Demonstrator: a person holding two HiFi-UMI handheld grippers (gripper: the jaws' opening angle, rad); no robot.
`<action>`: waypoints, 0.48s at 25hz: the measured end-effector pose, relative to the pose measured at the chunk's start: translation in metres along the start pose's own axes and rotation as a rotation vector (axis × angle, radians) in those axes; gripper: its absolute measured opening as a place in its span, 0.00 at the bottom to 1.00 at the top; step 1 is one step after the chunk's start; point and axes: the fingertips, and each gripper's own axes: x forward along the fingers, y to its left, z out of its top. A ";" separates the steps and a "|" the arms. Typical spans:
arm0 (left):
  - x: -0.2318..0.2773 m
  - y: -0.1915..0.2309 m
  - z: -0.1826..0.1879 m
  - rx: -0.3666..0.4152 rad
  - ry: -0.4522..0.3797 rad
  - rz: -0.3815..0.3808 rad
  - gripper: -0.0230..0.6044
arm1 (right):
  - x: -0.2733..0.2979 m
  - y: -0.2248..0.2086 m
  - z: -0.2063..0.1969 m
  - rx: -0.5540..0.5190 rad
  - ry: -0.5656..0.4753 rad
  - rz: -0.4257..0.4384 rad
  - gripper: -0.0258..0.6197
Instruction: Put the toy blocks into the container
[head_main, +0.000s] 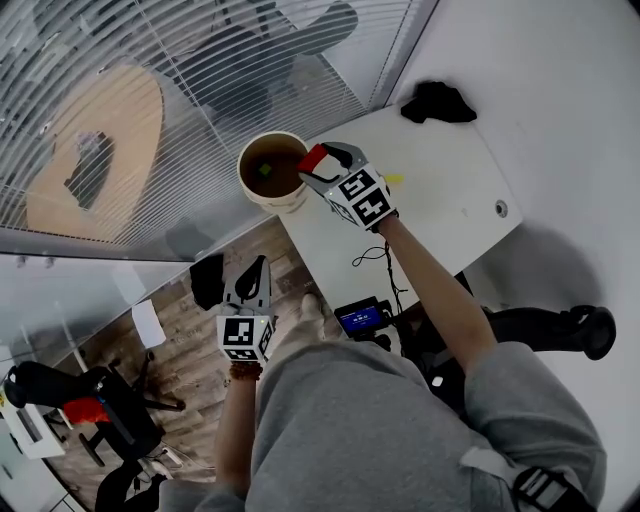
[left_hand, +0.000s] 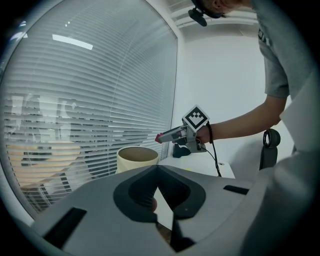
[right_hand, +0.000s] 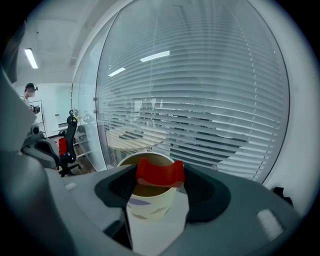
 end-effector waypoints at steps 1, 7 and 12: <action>0.000 0.000 0.000 -0.001 0.001 0.000 0.05 | 0.002 0.000 0.001 0.000 0.000 0.000 0.51; 0.000 0.002 -0.003 -0.005 0.004 0.008 0.05 | 0.015 0.006 0.004 -0.018 0.009 0.014 0.51; -0.001 0.003 -0.004 -0.013 0.005 0.013 0.05 | 0.026 0.012 0.007 -0.028 0.018 0.025 0.51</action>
